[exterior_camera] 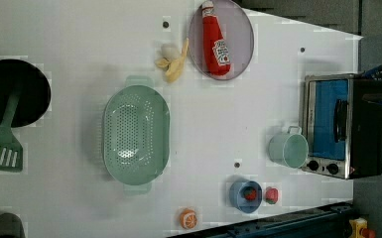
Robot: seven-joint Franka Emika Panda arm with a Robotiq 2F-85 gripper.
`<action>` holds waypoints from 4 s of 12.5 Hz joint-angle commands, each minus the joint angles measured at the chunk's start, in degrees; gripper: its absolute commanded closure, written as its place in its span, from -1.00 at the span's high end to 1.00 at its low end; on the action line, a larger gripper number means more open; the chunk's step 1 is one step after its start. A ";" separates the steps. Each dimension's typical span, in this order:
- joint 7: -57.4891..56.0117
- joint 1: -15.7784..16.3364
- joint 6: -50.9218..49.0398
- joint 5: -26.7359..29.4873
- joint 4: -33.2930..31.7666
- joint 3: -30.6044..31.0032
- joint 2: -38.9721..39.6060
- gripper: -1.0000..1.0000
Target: Drag strainer left to right.
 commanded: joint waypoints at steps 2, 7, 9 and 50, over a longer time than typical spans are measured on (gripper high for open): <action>4.71 -0.69 -11.89 -0.27 -13.62 -2.23 -25.67 0.81; 5.21 2.03 -11.34 5.41 -13.82 2.60 -23.78 1.00; 10.60 3.00 -9.57 5.82 -13.86 7.73 -21.30 1.00; 76.66 6.35 46.75 -11.79 -21.02 19.63 31.53 1.00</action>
